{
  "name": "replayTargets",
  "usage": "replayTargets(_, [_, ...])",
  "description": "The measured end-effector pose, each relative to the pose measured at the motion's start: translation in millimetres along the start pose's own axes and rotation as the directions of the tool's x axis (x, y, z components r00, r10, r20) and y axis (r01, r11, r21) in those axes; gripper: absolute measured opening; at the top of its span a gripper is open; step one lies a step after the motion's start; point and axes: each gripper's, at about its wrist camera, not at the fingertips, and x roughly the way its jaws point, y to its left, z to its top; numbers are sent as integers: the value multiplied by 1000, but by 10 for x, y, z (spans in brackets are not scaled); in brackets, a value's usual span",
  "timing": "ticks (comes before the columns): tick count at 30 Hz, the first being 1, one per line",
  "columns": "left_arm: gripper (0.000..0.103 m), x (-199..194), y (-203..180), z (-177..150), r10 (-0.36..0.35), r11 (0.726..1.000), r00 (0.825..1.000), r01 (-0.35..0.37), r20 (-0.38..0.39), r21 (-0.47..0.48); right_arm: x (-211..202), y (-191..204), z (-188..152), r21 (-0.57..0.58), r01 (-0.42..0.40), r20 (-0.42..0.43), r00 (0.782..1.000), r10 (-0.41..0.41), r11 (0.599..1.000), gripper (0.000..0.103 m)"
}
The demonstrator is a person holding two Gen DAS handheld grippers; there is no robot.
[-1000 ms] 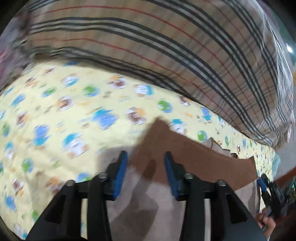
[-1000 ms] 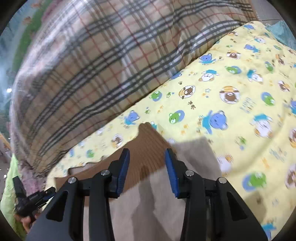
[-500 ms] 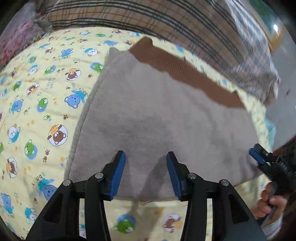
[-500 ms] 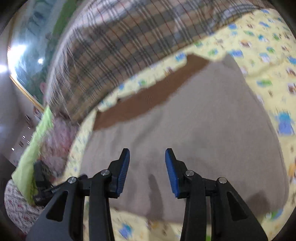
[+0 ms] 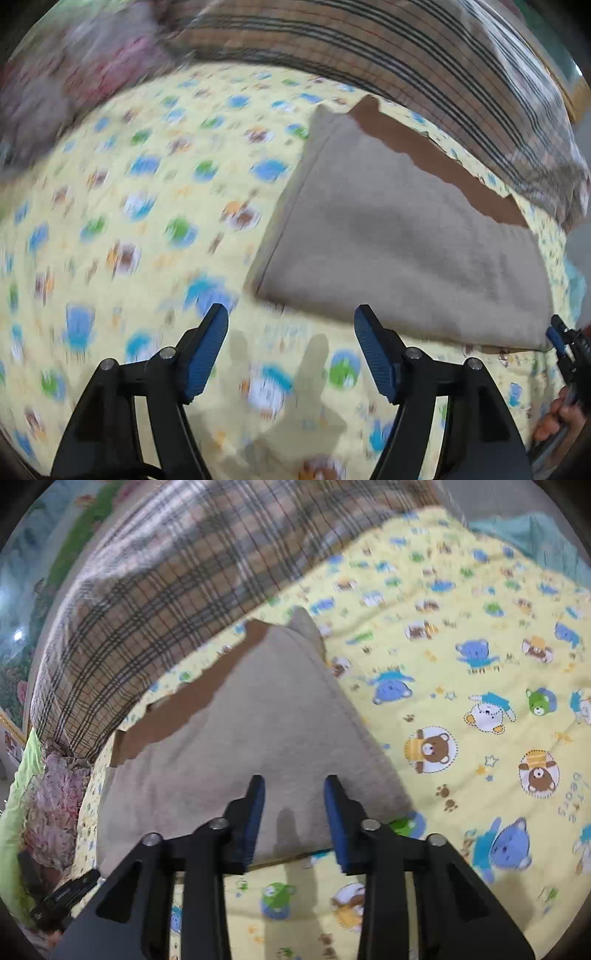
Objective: Fold small clothes
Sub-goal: 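Lay the hem over the collar and open both tools, then grasp a corner of the folded sweater with the left tool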
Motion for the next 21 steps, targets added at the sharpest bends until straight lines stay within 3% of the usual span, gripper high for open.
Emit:
replayTargets(4, [71, 65, 110, -149, -101, 988, 993, 93, -62, -122, 52, 249, -65, -29, -64, 21, 998, 65, 998, 36])
replayTargets(8, [82, 173, 78, -101, -161, 966, 987, 154, -15, -208, 184, 459, -96, -67, -126, -14, 992, 126, 990, 36])
replayTargets(11, [82, 348, 74, 45, -203, 935, 979, 197, 9, -295, 170, 491, -123, -85, -114, 4, 993, 115, 990, 36])
replayTargets(13, [81, 432, 27, 122, -199, 927, 980, 195, 20, -321, 152, 463, -126, -73, -123, 5, 992, 124, 990, 36])
replayTargets(16, [80, 574, -123, 291, -146, 938, 988, 152, 41, -313, 128, 401, -116, -65, -112, 5, 994, 112, 992, 36])
replayTargets(19, [60, 670, -211, 366, -91, 951, 994, 104, 56, -291, 135, 333, -91, -51, -109, -1, 994, 109, 993, 37])
replayTargets(21, [17, 718, -229, 396, -83, 960, 995, 93, 48, -263, 148, 292, -64, -43, -109, -5, 994, 109, 993, 37])
